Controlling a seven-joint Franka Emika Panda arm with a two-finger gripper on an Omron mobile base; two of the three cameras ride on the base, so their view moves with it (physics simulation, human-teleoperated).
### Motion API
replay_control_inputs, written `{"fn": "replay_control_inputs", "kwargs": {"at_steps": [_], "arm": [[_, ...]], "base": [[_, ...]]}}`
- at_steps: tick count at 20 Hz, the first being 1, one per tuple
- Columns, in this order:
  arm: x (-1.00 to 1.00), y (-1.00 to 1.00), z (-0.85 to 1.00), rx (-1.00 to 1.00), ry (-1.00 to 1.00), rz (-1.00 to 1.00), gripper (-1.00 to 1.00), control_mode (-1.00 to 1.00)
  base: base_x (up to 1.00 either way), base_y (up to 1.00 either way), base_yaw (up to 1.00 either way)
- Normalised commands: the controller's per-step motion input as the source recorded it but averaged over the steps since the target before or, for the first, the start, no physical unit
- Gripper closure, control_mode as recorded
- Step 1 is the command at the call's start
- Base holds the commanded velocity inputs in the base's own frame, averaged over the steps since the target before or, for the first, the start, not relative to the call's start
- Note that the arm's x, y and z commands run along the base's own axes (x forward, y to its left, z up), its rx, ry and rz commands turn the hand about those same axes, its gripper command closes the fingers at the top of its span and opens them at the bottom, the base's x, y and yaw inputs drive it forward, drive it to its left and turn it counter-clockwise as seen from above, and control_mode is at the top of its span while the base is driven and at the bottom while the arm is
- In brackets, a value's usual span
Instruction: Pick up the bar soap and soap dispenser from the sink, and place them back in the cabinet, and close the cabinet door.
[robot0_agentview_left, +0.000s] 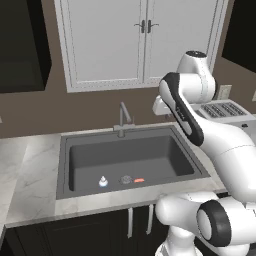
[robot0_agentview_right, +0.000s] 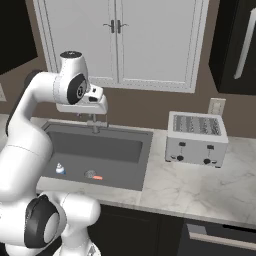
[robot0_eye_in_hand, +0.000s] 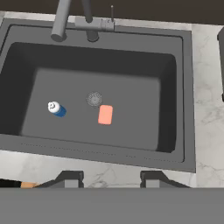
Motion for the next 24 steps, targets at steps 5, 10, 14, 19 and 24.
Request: {"fn": "replay_control_inputs", "kwargs": {"at_steps": [5, 10, 14, 19, 24], "arm": [[0.00, 0.01, -0.01, 0.00, 0.00, 0.00, -1.00, -1.00], [0.00, 0.06, 0.00, 0.00, 0.00, 0.00, -1.00, -1.00], [0.00, 0.13, -0.04, 0.00, -0.01, 0.00, -1.00, -1.00], [0.00, 0.07, -0.07, 0.00, -0.01, 0.00, -1.00, -1.00], [0.00, 0.11, -0.12, 0.00, -0.01, 0.00, -1.00, -1.00]], "base": [[0.00, 0.00, 0.00], [0.00, 0.00, 0.00], [0.00, 0.00, 0.00], [0.00, 0.00, 0.00], [0.00, 0.00, 0.00]]}}
